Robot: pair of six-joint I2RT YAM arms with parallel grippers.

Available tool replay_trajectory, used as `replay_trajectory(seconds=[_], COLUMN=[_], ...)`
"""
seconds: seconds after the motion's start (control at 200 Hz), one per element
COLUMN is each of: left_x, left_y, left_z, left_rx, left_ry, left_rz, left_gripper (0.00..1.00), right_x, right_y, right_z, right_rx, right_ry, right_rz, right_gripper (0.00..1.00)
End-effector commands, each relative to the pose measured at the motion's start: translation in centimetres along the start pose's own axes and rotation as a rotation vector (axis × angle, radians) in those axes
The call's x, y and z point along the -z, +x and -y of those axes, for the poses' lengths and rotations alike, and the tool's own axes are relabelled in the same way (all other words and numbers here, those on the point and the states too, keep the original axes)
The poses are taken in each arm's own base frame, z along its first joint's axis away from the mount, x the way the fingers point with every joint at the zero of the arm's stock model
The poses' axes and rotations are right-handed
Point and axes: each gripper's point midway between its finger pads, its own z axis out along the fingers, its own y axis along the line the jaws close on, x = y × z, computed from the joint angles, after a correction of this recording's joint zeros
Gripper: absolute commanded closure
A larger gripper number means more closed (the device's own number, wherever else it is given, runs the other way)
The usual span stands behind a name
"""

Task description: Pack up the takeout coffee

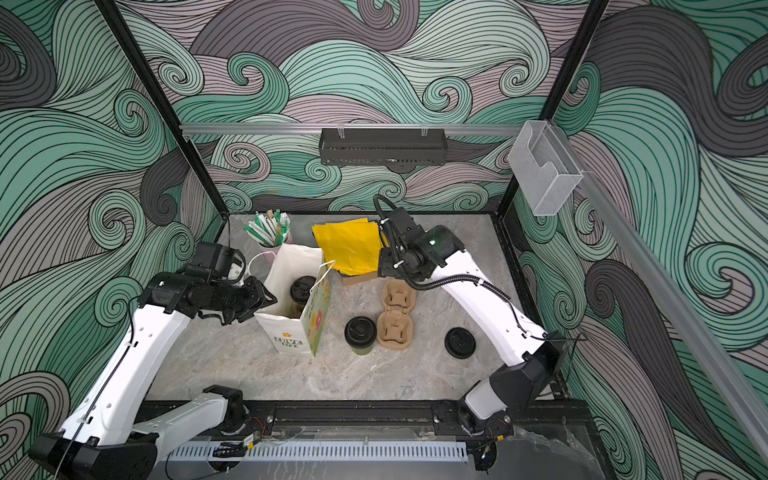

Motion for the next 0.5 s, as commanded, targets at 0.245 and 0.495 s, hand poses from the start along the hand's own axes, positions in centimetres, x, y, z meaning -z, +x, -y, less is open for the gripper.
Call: replay_trajectory(seconds=[0.245, 0.495], left_x=[2.9, 3.1], left_y=[1.7, 2.9], left_z=[-0.9, 0.6], left_rx=[-0.089, -0.101], left_ry=[-0.036, 0.06], left_rz=[0.012, -0.036], left_gripper=[0.49, 0.63], right_x=[0.3, 0.2], right_y=[5.9, 7.0], right_z=[-1.9, -2.0], right_rx=[0.19, 0.169], right_ry=[-0.001, -0.038], right_rz=[-0.182, -0.18], right_gripper=[0.3, 0.3])
